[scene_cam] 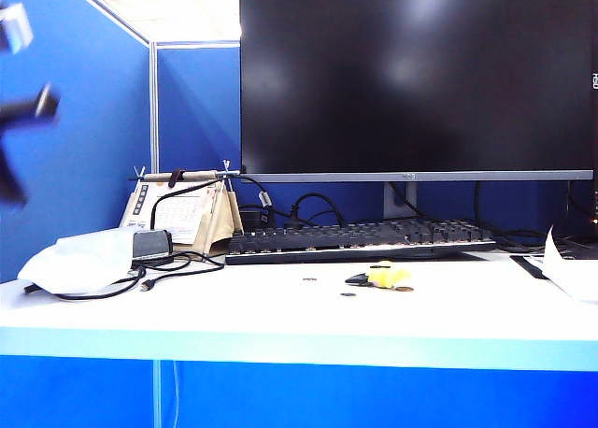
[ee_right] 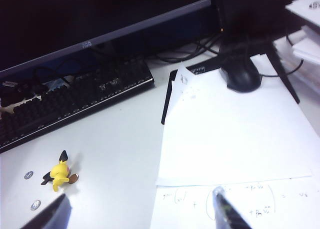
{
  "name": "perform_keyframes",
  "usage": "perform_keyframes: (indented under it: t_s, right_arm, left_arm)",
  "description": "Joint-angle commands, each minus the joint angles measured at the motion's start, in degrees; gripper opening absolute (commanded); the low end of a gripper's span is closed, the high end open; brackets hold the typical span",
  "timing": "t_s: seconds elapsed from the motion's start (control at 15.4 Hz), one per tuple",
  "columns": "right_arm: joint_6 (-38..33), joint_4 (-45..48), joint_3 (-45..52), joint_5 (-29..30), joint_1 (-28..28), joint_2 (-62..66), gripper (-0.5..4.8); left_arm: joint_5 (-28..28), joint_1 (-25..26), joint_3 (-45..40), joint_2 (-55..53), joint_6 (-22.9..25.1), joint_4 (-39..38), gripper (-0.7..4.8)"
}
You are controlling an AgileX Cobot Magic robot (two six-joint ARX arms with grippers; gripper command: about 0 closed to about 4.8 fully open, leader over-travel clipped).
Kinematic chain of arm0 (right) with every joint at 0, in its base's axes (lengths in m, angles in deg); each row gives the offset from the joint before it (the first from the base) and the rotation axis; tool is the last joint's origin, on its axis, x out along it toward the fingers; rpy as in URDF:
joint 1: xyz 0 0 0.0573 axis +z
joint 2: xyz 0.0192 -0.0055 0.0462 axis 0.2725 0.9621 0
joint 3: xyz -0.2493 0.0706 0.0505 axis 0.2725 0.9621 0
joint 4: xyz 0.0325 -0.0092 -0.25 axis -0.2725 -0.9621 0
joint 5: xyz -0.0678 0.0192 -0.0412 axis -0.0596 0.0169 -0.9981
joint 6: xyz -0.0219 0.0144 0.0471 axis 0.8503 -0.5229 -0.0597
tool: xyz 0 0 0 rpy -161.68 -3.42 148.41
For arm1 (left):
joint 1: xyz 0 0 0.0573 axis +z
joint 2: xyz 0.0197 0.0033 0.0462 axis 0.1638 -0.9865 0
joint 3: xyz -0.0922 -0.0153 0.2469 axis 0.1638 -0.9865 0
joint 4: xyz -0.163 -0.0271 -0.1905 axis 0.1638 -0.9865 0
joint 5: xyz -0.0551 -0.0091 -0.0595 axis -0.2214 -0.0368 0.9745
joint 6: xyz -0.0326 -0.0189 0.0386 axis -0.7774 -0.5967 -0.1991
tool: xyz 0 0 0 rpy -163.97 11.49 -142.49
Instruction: Pick up the doll and place it on the similarly colored coin.
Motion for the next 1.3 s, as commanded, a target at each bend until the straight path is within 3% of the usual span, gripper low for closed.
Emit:
perform_keyframes:
  t_s: [0.06,0.19,0.32,0.71,0.78,1.3]
  right_arm:
    - [-3.8,2.3,4.1,0.5,0.1,-0.1,3.68]
    - [-11.1,2.0,8.6,0.6,0.1,-0.1,3.68]
    - [-13.5,1.6,11.9,1.5,0.1,-0.1,3.68]
    - [-12.8,1.5,17.5,0.9,0.1,0.0,3.68]
    - [-6.2,2.9,17.8,-3.3,0.1,-0.3,3.68]
    - [-4.2,2.9,17.8,-4.2,0.1,-0.3,3.68]
  left_arm:
    - [-0.7,0.0,-4.8,0.2,-0.3,5.0,-0.06]
    - [-0.7,0.0,-8.6,0.2,-0.6,6.5,-0.06]
    - [-1.0,0.0,-10.8,0.2,-1.2,6.7,-0.06]
    - [-4.8,0.0,-14.9,0.3,-0.6,14.3,-0.06]
    - [-6.3,0.3,-15.5,0.2,5.3,16.0,-0.06]
    - [-6.2,0.3,-15.4,0.2,4.2,16.2,-0.01]
